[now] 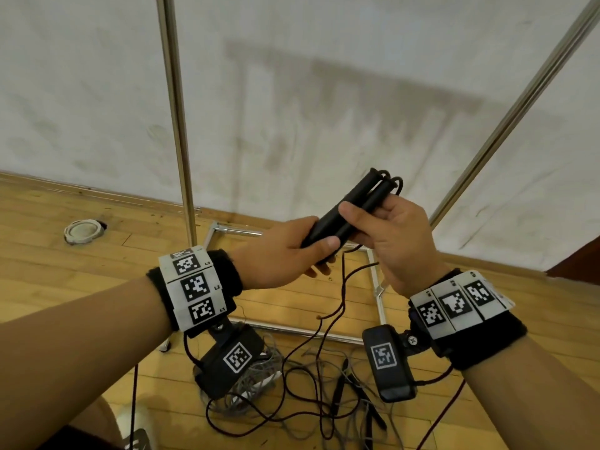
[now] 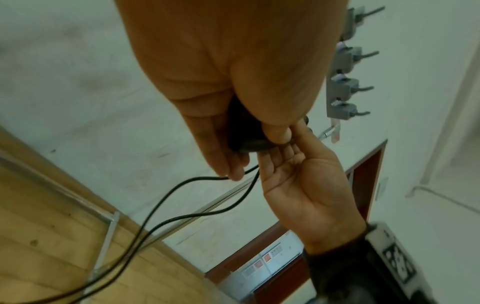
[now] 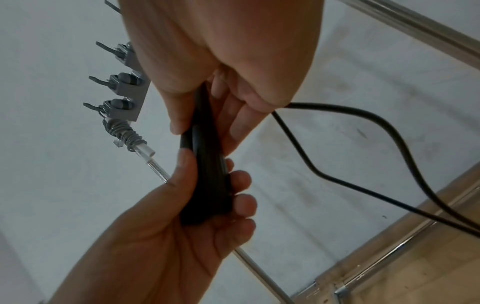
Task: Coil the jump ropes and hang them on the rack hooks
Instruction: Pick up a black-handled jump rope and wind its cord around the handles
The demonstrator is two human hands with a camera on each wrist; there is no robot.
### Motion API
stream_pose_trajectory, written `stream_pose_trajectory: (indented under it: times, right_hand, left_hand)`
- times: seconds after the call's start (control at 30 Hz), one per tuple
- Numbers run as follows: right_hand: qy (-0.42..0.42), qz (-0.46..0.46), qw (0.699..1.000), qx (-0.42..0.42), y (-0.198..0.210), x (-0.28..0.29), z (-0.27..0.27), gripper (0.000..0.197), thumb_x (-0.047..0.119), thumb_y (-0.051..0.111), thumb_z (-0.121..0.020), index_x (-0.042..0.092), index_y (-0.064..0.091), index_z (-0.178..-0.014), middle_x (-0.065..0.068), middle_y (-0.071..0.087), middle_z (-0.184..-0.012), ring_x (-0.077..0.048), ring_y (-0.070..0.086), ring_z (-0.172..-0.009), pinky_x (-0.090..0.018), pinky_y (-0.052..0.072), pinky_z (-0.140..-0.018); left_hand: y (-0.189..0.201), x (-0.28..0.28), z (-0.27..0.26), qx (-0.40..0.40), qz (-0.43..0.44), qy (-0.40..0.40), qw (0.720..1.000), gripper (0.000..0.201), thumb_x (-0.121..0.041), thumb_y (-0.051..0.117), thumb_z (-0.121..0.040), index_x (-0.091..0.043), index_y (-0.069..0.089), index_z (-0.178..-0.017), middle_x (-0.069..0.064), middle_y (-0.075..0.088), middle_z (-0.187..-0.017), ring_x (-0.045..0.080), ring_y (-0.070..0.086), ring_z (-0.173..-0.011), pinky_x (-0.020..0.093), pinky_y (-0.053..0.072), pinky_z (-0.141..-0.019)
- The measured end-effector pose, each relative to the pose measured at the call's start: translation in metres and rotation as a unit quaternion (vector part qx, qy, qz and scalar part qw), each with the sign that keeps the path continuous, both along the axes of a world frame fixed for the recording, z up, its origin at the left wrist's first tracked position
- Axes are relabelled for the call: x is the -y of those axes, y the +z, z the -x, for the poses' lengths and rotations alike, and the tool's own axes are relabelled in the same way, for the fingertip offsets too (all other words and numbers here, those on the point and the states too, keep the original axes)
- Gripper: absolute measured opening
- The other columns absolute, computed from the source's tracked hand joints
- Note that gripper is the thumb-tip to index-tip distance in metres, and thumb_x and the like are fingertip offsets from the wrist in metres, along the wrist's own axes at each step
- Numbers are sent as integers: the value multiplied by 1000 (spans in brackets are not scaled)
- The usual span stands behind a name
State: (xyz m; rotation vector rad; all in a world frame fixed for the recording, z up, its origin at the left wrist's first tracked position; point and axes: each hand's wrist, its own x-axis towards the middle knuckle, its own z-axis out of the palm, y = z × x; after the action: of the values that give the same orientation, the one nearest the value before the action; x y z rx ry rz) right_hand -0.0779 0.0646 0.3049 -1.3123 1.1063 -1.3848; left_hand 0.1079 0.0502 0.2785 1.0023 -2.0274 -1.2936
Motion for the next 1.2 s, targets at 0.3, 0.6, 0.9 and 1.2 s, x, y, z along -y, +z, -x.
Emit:
stream_pose_trajectory:
  times: [0.3, 0.6, 0.9, 1.2]
  right_hand:
    - [45, -32, 986, -159, 7, -3, 9, 19, 22, 75, -84, 13, 70, -101, -5, 76, -90, -19, 74, -85, -35, 60, -69]
    - [1, 17, 958, -286, -12, 4, 36, 23, 33, 68, -89, 47, 59, -106, 13, 63, -108, -8, 58, -107, -41, 49, -96]
    - [22, -5, 987, -162, -11, 0, 37, 20, 25, 52, -99, 17, 62, -84, 13, 49, -55, -9, 47, -53, -36, 58, -70]
    - [6, -76, 995, -71, -11, 3, 39, 21, 14, 52, -99, 12, 72, -93, 0, 58, -67, -13, 48, -58, -24, 40, -52]
  left_hand:
    - [10, 4, -5, -73, -32, 14, 997, 12, -18, 55, -101, -8, 58, -107, 6, 69, -85, 18, 70, -71, 30, 58, -66]
    - [24, -1, -12, -119, -80, -21, 989, 25, -29, 57, -90, -12, 58, -109, 3, 71, -83, 18, 68, -70, 25, 55, -62]
    - [21, 15, -25, -123, -42, 104, 986, 12, -15, 52, -102, -8, 60, -105, 7, 70, -83, 20, 67, -69, 29, 55, -62]
    - [13, 21, -30, -61, 1, 198, 978, 14, -23, 53, -102, -12, 62, -106, 5, 72, -85, 16, 68, -68, 36, 60, -70]
